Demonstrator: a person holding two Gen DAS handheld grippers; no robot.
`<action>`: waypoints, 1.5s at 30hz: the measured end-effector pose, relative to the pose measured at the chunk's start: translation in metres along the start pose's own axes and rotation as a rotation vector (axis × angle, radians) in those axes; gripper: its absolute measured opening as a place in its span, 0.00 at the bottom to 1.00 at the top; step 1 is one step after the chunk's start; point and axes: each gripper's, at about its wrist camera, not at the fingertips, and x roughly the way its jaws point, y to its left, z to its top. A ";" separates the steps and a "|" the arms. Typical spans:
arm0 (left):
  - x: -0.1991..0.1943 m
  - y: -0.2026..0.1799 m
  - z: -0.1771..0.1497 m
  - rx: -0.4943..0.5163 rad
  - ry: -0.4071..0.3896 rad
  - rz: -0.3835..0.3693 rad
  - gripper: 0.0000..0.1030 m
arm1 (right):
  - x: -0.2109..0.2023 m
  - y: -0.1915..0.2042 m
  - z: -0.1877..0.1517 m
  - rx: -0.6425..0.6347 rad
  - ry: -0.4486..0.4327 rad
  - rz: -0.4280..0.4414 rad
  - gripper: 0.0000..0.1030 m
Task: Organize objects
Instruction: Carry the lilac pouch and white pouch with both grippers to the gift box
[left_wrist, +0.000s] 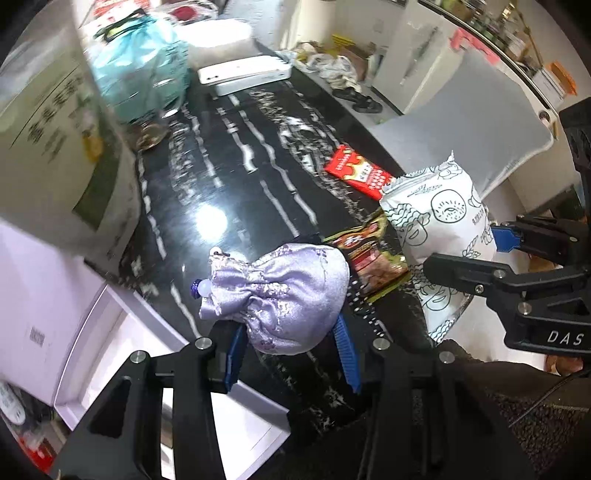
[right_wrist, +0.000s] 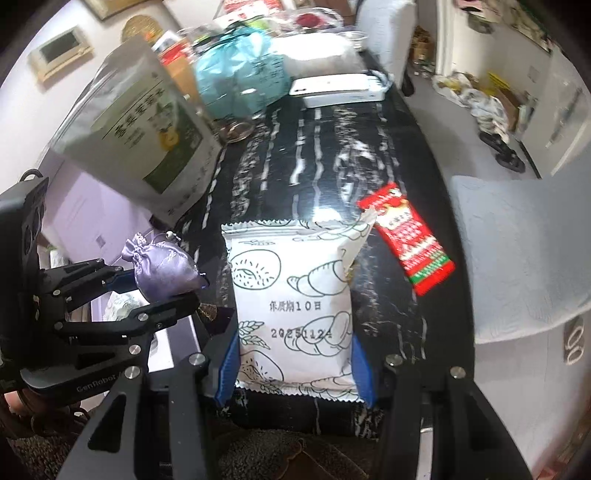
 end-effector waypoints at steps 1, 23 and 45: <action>-0.002 0.004 -0.004 -0.016 -0.002 0.005 0.40 | 0.002 0.004 0.001 -0.014 0.004 0.005 0.50; -0.052 0.093 -0.093 -0.326 -0.037 0.121 0.40 | 0.039 0.118 0.012 -0.338 0.094 0.120 0.50; -0.071 0.152 -0.171 -0.536 -0.022 0.192 0.40 | 0.080 0.205 -0.001 -0.550 0.211 0.194 0.50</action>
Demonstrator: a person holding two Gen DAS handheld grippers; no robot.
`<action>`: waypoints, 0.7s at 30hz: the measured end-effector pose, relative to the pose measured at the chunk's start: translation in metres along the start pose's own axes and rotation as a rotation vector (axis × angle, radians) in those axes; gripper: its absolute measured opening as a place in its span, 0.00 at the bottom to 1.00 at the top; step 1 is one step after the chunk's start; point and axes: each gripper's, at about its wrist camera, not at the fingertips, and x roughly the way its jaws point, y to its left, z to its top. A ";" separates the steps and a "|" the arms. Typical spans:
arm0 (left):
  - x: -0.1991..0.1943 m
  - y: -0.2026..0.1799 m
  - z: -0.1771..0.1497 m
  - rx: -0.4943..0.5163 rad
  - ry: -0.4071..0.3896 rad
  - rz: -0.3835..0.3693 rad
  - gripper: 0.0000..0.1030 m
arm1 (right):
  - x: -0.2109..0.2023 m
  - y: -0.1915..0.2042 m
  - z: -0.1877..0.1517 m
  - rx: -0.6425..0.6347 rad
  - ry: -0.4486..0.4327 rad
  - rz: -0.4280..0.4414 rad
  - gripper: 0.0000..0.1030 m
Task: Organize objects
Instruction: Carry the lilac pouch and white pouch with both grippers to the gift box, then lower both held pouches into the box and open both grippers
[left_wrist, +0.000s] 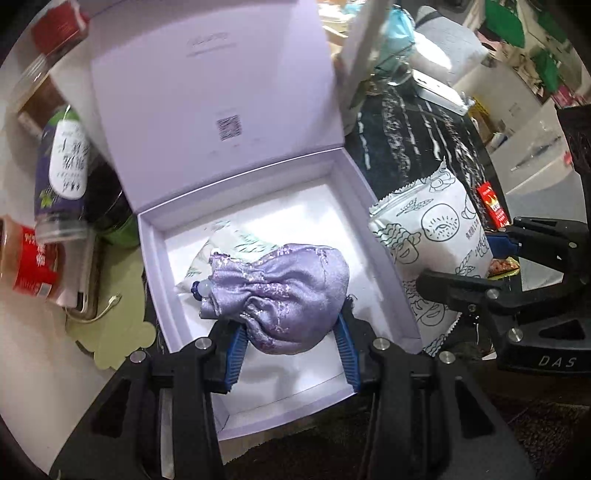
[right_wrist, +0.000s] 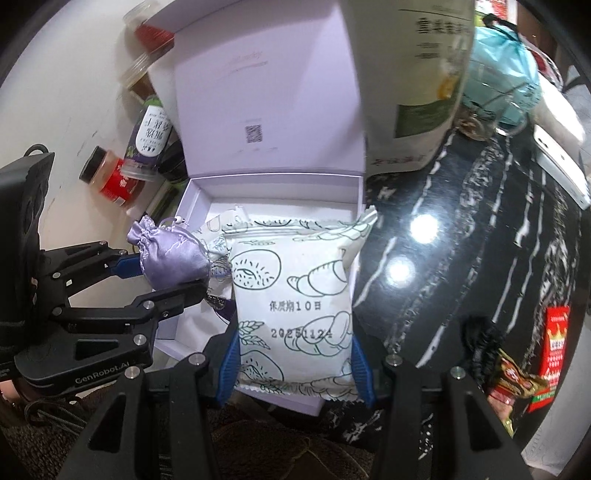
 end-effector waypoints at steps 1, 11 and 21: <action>0.001 0.004 -0.001 -0.009 0.003 0.003 0.40 | 0.003 0.002 0.002 -0.004 0.004 0.002 0.50; 0.020 0.039 0.009 -0.046 0.038 0.029 0.40 | 0.033 0.011 0.030 -0.037 0.061 0.015 0.50; 0.049 0.061 0.032 -0.036 0.086 0.037 0.40 | 0.060 0.008 0.054 -0.040 0.113 0.009 0.50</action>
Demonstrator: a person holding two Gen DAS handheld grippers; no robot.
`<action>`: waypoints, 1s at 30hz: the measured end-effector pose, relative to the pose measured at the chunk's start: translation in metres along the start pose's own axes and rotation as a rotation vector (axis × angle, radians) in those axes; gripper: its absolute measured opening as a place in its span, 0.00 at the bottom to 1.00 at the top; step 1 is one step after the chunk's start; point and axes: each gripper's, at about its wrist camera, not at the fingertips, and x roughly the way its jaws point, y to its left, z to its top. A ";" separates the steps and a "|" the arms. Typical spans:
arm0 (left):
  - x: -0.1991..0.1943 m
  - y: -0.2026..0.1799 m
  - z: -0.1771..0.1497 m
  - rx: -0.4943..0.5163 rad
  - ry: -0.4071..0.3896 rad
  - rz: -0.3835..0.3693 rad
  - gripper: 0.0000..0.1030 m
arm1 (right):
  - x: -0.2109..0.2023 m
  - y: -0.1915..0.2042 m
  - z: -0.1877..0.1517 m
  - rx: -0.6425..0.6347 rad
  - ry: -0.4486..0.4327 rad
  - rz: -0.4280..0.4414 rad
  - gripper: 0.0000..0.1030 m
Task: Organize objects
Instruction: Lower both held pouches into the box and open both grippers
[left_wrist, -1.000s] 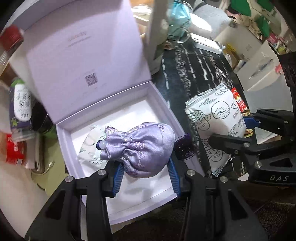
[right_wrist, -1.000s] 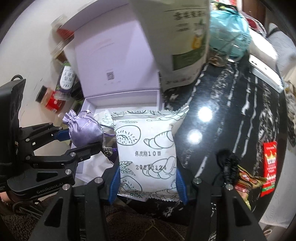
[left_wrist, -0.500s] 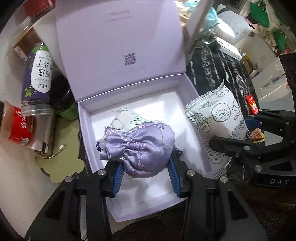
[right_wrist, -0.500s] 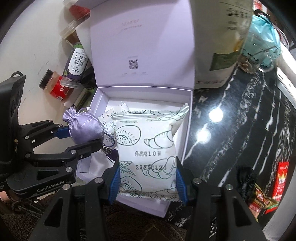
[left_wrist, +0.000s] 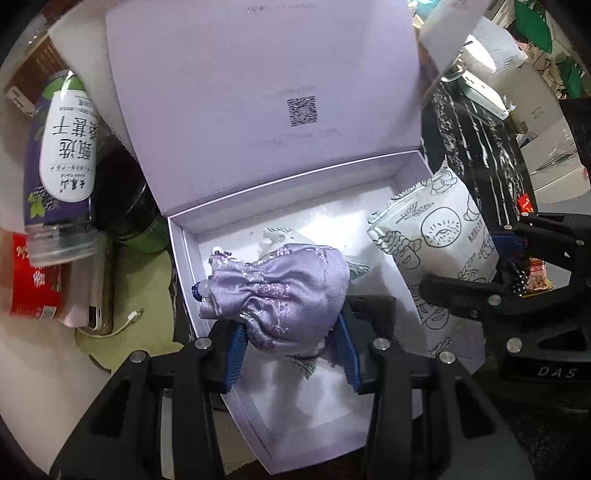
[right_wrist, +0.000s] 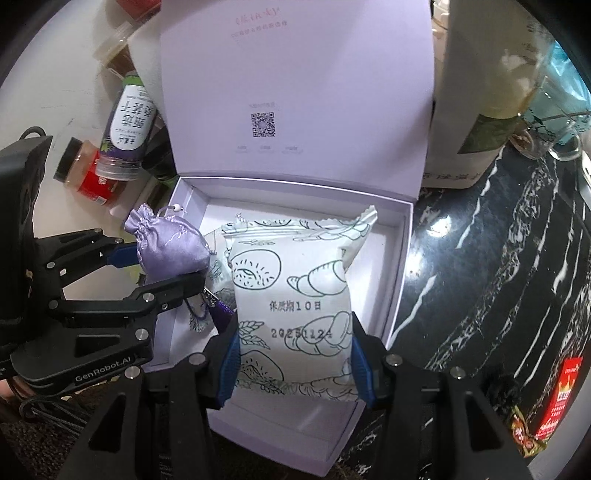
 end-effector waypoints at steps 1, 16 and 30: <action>0.003 0.002 0.003 0.001 0.005 0.000 0.40 | 0.002 -0.001 0.002 -0.001 0.004 -0.001 0.50; 0.036 0.016 0.028 0.034 0.028 0.026 0.41 | 0.031 -0.004 0.027 -0.039 0.074 -0.029 0.51; 0.047 0.008 0.042 0.016 0.025 0.049 0.47 | 0.026 -0.008 0.027 -0.051 0.051 -0.066 0.60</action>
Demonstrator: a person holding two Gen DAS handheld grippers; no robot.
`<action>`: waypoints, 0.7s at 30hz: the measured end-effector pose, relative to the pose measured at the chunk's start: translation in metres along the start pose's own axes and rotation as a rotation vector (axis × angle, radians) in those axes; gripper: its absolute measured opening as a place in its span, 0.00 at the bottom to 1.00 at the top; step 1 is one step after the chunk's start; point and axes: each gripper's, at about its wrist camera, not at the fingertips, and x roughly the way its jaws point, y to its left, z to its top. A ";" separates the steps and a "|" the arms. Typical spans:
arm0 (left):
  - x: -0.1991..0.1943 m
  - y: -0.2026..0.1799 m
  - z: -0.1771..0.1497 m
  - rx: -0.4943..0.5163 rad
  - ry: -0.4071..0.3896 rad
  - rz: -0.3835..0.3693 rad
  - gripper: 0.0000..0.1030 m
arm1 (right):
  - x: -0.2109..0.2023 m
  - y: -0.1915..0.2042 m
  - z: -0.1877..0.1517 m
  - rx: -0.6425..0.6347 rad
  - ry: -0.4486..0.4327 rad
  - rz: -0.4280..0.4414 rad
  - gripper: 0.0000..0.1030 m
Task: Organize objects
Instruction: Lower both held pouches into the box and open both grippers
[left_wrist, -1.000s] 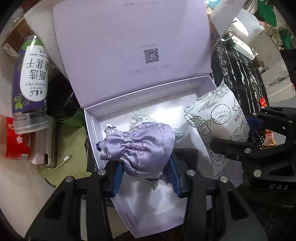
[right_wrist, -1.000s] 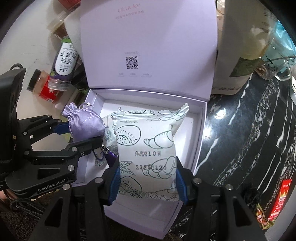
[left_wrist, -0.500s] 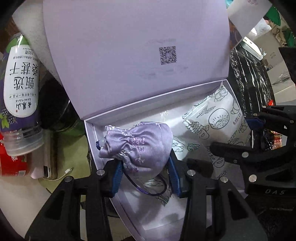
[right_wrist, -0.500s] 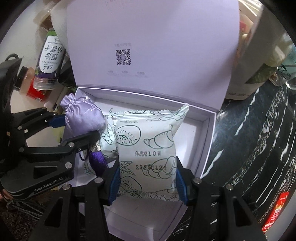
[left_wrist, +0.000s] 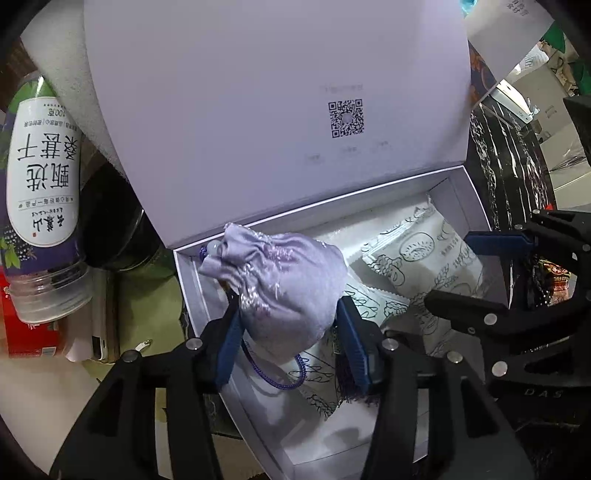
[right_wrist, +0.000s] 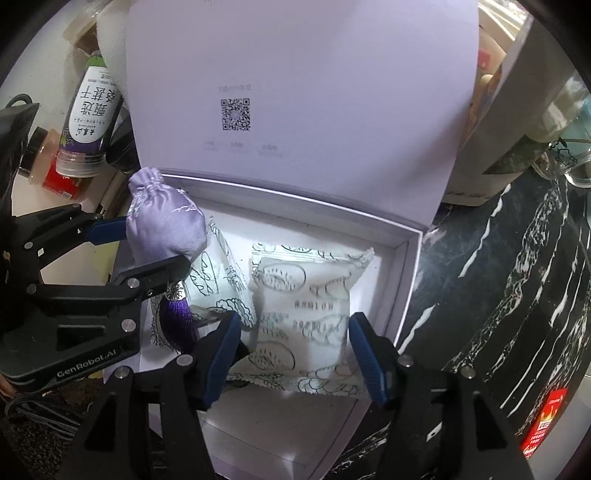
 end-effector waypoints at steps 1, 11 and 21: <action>0.000 -0.002 0.001 0.002 -0.002 0.002 0.47 | -0.002 0.000 -0.001 -0.003 -0.005 -0.003 0.60; -0.010 -0.028 0.005 0.009 -0.027 0.015 0.47 | -0.022 -0.005 -0.013 0.013 -0.058 -0.014 0.60; -0.030 -0.040 -0.004 0.011 -0.061 0.028 0.48 | -0.040 -0.008 -0.037 0.034 -0.112 -0.029 0.60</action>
